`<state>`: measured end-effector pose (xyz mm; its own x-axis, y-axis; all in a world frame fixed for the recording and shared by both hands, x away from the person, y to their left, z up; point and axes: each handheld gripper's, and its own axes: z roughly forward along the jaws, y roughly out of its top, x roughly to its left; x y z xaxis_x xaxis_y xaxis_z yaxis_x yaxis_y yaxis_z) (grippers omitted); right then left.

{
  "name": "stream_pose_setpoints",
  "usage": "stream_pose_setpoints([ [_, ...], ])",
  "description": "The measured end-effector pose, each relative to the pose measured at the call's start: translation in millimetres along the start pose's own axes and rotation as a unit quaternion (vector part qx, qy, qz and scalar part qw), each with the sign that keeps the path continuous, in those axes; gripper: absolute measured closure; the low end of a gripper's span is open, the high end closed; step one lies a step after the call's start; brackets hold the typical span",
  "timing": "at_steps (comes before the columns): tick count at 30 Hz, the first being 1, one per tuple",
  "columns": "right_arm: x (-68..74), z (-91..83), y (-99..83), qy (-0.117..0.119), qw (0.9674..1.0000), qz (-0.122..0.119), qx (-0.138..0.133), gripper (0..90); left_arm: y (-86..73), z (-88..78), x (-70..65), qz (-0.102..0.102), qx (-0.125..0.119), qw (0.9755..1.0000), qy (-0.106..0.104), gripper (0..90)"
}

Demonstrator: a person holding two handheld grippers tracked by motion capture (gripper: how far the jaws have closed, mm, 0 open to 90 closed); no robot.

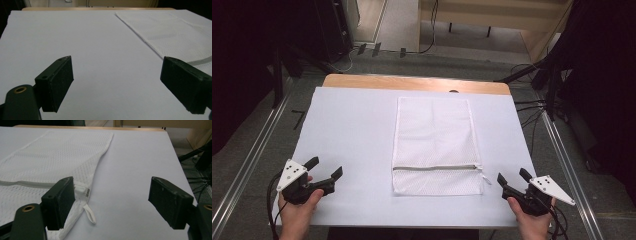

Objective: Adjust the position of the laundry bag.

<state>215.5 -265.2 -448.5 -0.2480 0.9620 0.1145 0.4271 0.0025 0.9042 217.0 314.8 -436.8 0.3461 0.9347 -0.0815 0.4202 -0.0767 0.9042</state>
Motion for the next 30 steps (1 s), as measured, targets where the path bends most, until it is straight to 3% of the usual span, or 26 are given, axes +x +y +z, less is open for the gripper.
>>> stream_pose_setpoints([
  [5,2.1,3.6,0.2,0.005,1.0,0.003,-0.001,26.8,5.4,5.8,-10.3,-0.008,0.008,0.9998,-0.017,13.9],
  [8,3.6,7.7,1.0,0.007,1.0,0.003,0.004,32.0,15.6,15.3,-22.3,0.001,0.022,0.9994,-0.025,15.9],
  [13,9.8,11.2,0.5,0.021,0.9997,-0.006,0.007,34.3,24.6,43.9,-39.3,0.005,0.049,0.9982,-0.035,29.3],
  [16,12.9,12.4,0.3,0.027,0.9995,-0.012,0.009,34.3,28.1,68.5,-47.0,0.001,0.066,0.9966,-0.05,39.3],
  [18,13.0,12.4,0.2,0.028,0.9995,-0.008,0.008,34.3,30.3,85.1,-52.6,-0.004,0.085,0.9951,-0.05,41.6],
  [20,12.4,12.5,-0.1,0.027,0.9996,-0.007,0.008,34.4,31.5,98.8,-58.9,-0.012,0.097,0.9932,-0.063,45.8],
  [22,11.9,12.5,-0.6,0.027,0.9996,-0.006,0.009,34.3,33.4,109.9,-67.1,-0.006,0.109,0.9912,-0.074,48.2],
  [24,11.0,12.6,-1.0,0.029,0.9995,-0.007,0.011,34.3,35.5,120.2,-75.2,0.003,0.12,0.9903,-0.069,50.5],
  [29,10.6,13.3,-1.3,0.029,0.9995,-0.007,0.013,34.4,40.0,141.6,-86.9,0.004,0.143,0.9875,-0.066,55.1],
  [30,10.6,13.3,-1.5,0.028,0.9995,-0.008,0.014,34.4,39.1,149.5,-92.9,0.008,0.154,0.9855,-0.071,55.0],
])
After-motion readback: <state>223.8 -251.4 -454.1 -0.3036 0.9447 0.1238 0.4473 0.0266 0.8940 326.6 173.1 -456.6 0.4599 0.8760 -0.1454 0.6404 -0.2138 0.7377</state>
